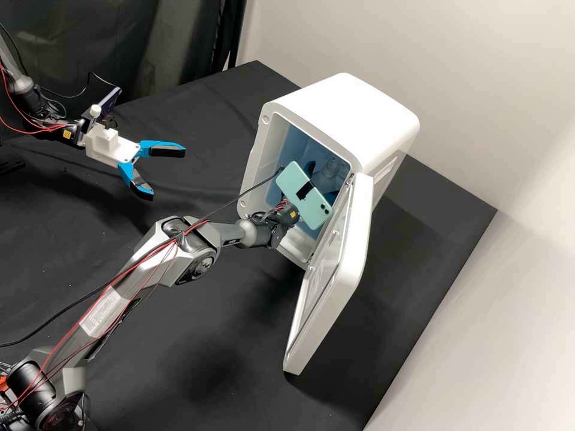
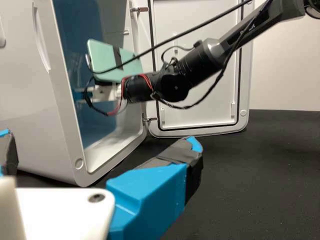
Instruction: Place the flask in the incubator
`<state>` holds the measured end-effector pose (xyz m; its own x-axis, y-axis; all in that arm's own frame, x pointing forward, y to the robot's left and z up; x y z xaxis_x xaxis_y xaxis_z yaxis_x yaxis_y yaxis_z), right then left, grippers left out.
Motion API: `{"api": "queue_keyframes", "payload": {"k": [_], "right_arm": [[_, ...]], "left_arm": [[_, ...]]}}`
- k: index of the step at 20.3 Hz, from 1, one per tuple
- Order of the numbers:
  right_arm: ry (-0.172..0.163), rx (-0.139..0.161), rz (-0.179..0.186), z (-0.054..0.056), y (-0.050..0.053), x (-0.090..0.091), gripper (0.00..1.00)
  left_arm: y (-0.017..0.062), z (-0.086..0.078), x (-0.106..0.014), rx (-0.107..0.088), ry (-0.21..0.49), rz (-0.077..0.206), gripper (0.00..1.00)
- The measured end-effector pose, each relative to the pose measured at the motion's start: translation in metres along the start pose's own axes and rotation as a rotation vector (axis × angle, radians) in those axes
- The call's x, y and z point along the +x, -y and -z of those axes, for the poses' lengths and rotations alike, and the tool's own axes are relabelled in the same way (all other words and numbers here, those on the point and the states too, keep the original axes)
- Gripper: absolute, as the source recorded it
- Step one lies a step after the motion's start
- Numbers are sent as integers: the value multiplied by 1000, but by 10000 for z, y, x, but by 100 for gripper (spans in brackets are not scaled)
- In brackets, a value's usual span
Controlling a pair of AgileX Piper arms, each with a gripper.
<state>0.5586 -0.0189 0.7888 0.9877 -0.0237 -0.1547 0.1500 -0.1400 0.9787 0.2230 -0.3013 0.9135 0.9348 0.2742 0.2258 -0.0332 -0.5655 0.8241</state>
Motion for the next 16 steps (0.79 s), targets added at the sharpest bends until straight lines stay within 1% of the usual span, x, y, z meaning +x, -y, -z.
{"api": "queue_keyframes", "payload": {"k": [1,2,3,4,5,6,7,9,13,15,16], "right_arm": [[11,2,19,-31,84,-5,0],[29,3,38,-76,158,-5,0],[89,-17,81,-161,276,-7,0],[92,-35,98,-209,362,-5,0],[79,-44,99,-229,399,-9,0],[68,-57,98,-238,411,-15,0],[61,-60,97,-252,427,-21,0],[49,-63,86,-277,447,-30,0],[40,-73,79,-301,465,-33,0],[34,-73,77,-311,475,-29,0],[30,-68,75,-308,474,-28,0]], "left_arm": [[0,0,0,0,0,0,100],[0,0,0,0,0,0,100],[0,0,0,0,0,0,100],[0,0,0,0,0,0,100],[0,0,0,0,0,0,100],[0,0,0,0,0,0,100],[1,-4,1,0,1,0,100],[2,-11,4,0,3,0,100],[4,-22,7,0,7,1,100],[4,-22,7,0,7,1,100],[4,-22,7,0,7,1,100]]}}
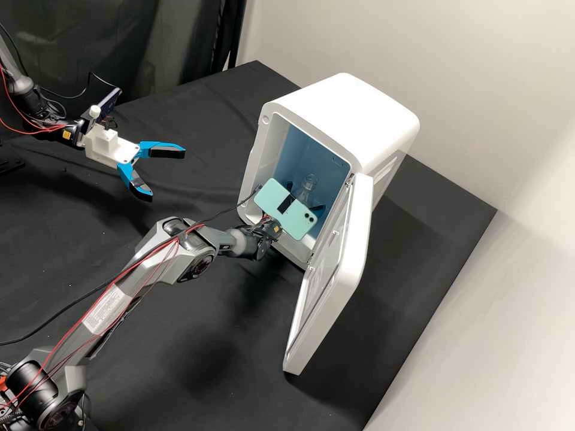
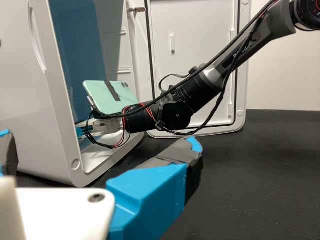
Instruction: Place the flask in the incubator
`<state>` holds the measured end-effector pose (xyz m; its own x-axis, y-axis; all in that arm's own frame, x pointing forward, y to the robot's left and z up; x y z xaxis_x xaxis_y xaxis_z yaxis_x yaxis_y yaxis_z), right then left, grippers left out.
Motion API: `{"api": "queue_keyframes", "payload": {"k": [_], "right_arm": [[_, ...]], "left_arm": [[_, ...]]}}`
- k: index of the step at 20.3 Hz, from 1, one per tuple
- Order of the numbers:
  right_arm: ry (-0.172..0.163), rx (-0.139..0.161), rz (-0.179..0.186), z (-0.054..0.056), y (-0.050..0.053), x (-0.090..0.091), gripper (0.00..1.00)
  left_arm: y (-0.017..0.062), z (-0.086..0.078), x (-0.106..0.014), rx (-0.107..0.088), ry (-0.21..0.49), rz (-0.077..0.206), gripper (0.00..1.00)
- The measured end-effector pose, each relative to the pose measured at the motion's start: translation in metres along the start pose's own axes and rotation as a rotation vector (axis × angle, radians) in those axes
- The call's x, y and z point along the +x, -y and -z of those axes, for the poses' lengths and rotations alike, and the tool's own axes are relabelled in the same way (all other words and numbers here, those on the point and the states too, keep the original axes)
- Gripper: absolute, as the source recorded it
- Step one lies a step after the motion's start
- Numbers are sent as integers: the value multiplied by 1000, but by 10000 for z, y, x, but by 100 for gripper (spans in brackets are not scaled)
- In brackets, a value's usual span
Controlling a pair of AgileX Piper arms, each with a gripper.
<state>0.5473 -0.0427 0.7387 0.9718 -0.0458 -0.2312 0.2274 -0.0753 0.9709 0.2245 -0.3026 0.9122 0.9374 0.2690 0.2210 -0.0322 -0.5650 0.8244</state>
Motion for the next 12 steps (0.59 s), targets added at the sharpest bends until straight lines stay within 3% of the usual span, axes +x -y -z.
{"api": "queue_keyframes", "payload": {"k": [2,12], "right_arm": [[-1,15,-3,-5,-9,-1,0],[5,13,-6,-46,-36,-6,0]], "left_arm": [[0,0,0,0,0,0,100],[0,0,0,0,0,0,100]]}}
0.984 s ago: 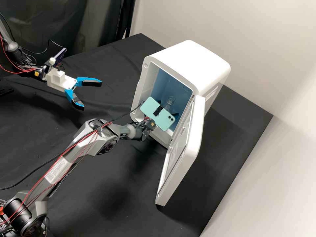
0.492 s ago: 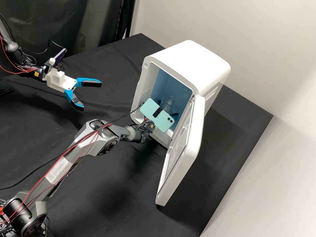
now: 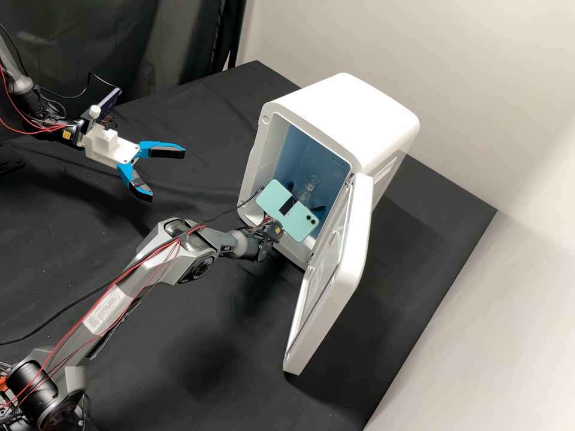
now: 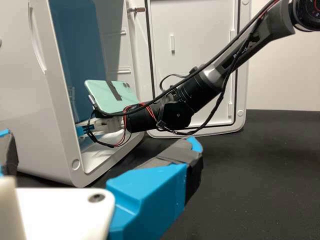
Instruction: Place the flask in the incubator
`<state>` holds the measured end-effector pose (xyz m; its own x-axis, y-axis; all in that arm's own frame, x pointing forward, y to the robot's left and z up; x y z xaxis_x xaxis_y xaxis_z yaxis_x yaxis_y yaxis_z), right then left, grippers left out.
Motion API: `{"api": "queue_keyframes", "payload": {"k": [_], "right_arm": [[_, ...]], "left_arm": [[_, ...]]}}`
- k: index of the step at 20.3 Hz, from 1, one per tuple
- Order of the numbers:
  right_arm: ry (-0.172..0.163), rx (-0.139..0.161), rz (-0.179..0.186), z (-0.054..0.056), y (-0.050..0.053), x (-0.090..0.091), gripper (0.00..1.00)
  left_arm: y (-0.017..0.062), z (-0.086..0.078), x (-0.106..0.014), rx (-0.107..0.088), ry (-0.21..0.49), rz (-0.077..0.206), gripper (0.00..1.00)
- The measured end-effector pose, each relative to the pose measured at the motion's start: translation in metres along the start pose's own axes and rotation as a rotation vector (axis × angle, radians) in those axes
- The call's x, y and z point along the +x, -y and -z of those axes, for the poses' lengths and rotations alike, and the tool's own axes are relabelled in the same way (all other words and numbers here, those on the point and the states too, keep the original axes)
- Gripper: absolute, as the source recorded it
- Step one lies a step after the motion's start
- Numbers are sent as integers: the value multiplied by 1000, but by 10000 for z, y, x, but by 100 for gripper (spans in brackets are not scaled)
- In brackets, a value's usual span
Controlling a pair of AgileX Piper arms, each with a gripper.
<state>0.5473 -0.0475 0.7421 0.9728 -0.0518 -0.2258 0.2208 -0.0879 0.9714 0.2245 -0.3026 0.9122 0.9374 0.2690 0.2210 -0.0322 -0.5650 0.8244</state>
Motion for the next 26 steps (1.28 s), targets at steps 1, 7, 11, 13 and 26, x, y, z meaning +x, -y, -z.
{"api": "queue_keyframes", "payload": {"k": [1,7,11,13,26], "right_arm": [[0,-3,0,-7,-7,-1,0],[1,-3,-4,-15,-26,-2,0],[1,-4,-3,-15,-26,-2,0],[-1,-7,-4,-14,-28,11,100],[24,-28,33,-57,17,1,100]], "left_arm": [[0,0,0,0,0,0,100],[0,0,0,0,0,0,100],[0,0,0,0,0,0,100],[0,0,0,0,0,0,100],[0,0,0,2,0,0,100]]}}
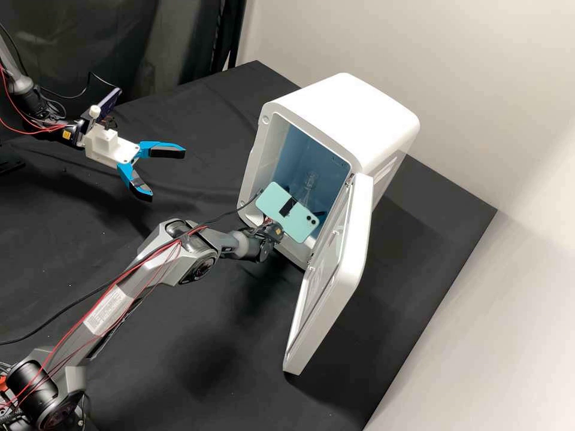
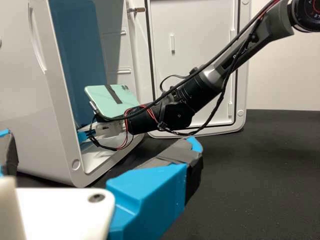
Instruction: Place the flask in the incubator
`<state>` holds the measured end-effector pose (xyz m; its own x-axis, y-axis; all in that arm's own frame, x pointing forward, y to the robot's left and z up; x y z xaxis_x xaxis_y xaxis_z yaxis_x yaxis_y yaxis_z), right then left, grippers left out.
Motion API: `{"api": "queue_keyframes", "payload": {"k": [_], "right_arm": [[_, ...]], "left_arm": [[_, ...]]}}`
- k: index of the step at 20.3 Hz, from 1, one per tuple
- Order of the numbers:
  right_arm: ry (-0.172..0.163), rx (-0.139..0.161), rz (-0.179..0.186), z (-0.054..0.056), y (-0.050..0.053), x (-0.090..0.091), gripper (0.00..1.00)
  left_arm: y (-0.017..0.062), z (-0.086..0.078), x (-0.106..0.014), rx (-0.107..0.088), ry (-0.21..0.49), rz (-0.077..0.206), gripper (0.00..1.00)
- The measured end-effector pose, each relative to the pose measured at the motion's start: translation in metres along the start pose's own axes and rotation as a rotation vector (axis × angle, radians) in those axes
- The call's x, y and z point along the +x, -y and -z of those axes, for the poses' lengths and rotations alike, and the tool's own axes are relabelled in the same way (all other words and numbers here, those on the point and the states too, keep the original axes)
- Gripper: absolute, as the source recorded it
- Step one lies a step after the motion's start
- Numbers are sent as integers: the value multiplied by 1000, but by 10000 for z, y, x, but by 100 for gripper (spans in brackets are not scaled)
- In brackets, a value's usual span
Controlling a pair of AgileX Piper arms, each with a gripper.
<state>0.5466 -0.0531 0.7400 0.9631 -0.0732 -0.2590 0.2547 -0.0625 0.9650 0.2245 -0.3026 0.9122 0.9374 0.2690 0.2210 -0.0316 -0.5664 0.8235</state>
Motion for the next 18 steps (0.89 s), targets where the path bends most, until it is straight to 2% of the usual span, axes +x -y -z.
{"api": "queue_keyframes", "payload": {"k": [5,12,15,18], "right_arm": [[-10,-1,-19,-55,-4,-58,100],[-5,8,-28,-74,-18,-64,100],[2,10,-36,-112,-59,-72,100],[4,-4,-40,-127,-77,-76,100]], "left_arm": [[0,0,0,0,0,0,100],[0,0,0,0,0,0,100],[0,0,0,0,0,0,100],[0,0,0,0,0,0,100]]}}
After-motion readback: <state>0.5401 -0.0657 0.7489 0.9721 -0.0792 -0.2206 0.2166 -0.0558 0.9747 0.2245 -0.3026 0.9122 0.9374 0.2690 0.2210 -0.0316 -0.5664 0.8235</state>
